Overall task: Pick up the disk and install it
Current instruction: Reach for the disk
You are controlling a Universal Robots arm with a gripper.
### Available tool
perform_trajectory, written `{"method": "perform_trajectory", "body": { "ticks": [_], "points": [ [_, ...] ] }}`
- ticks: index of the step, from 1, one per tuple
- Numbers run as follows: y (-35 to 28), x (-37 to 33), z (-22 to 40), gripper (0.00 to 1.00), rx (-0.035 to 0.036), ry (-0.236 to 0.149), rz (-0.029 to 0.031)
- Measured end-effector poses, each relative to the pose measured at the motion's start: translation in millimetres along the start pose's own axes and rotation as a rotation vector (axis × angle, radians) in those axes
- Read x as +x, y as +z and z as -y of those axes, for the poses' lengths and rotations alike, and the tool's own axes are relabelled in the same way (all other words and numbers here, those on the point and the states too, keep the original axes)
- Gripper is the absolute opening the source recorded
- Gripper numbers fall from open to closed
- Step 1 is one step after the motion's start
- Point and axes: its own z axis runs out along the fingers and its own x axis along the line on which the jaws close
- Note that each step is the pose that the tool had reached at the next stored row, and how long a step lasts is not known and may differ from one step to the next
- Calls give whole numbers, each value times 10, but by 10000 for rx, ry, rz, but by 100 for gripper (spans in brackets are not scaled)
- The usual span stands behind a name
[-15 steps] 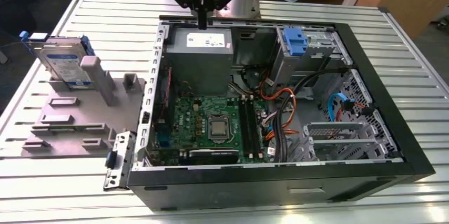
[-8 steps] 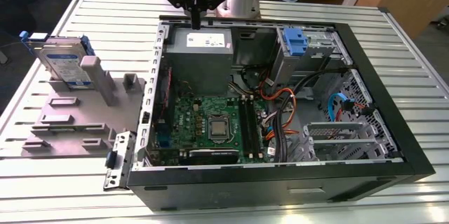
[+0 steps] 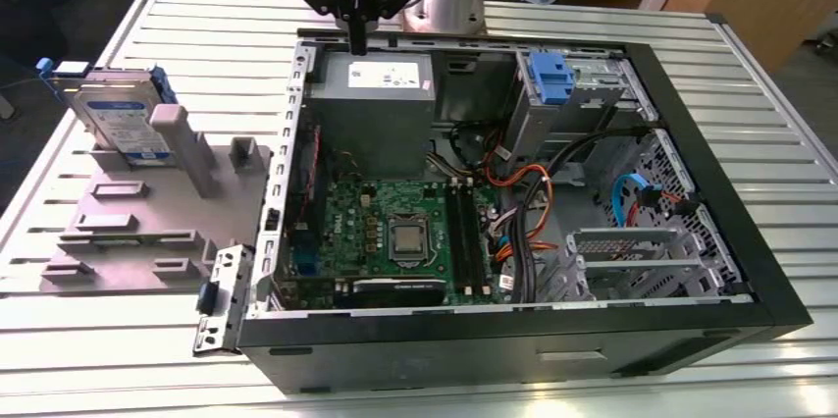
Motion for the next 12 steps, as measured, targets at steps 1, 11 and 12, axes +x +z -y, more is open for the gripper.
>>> {"method": "perform_trajectory", "body": {
  "ticks": [1,11,12],
  "points": [
    [0,1,0,11,0,0,0],
    [0,9,1,11,0,2,0],
    [-1,16,2,11,0,1,0]
  ]
}}
